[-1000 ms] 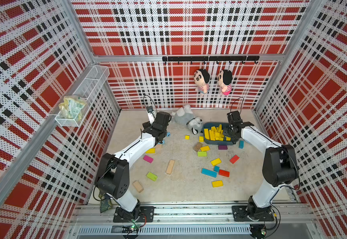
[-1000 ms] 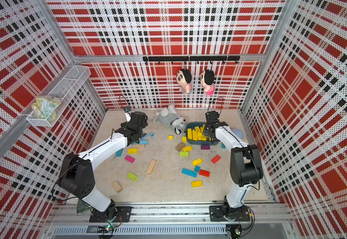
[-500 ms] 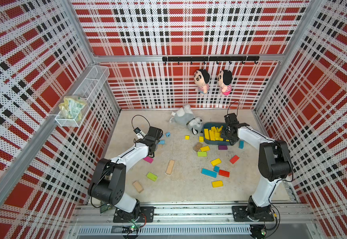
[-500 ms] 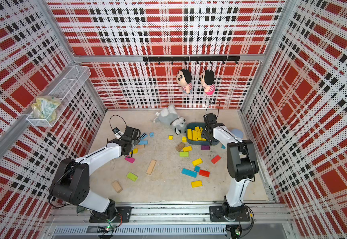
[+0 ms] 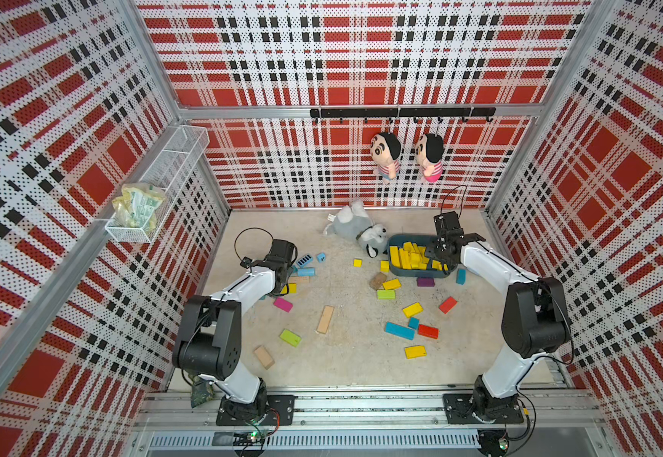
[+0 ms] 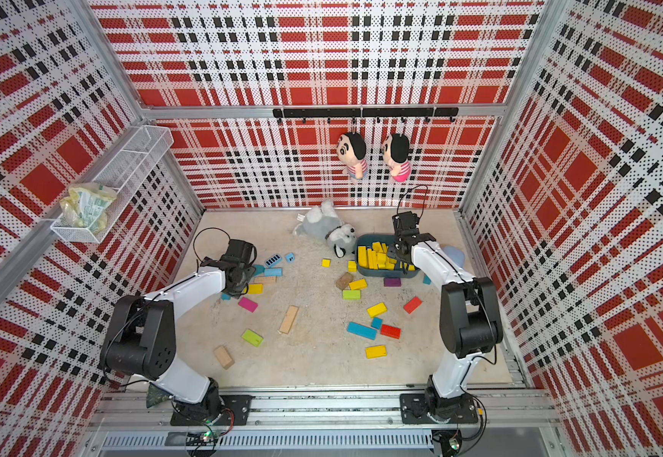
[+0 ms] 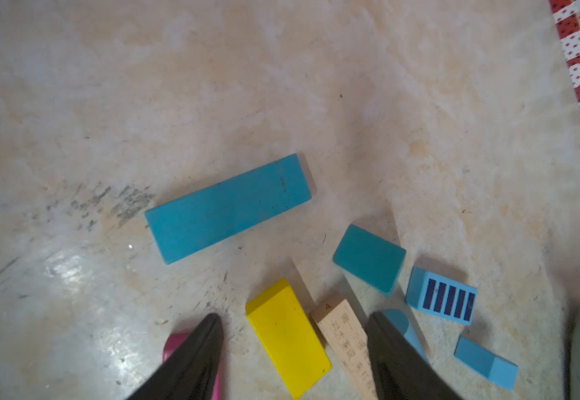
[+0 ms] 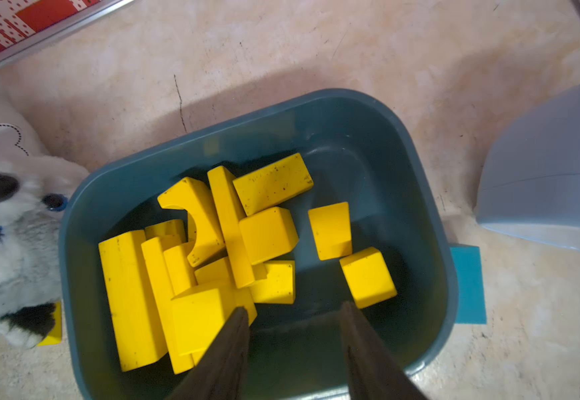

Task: Pick out the yellow building blocks
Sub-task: Pick up the building block from the center of the board.

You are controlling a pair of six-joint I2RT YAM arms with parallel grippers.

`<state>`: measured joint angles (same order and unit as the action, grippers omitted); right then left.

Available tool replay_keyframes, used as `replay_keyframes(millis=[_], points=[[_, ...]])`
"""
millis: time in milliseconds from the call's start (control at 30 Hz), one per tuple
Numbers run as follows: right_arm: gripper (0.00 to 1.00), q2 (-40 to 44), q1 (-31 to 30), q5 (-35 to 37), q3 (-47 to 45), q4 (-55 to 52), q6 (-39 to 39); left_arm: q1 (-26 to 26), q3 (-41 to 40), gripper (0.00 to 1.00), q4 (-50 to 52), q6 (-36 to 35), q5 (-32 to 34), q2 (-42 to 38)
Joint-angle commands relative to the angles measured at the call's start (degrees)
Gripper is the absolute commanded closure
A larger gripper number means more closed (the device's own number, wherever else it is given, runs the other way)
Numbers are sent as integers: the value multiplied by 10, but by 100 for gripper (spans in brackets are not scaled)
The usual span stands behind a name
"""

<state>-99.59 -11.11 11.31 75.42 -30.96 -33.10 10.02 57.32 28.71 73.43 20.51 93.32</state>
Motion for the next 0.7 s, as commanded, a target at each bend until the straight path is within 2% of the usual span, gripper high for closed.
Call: replay_keyframes(millis=[0,433,667], points=[[54,22,4,14,-15,-4,-12,-7,23,31,26,43,-22,18],[55,46,4,13,-30,-5,-28,-12,125,34,113,88,-62,123],[55,49,4,14,-34,-9,-30,-14,121,36,118,119,-73,128]])
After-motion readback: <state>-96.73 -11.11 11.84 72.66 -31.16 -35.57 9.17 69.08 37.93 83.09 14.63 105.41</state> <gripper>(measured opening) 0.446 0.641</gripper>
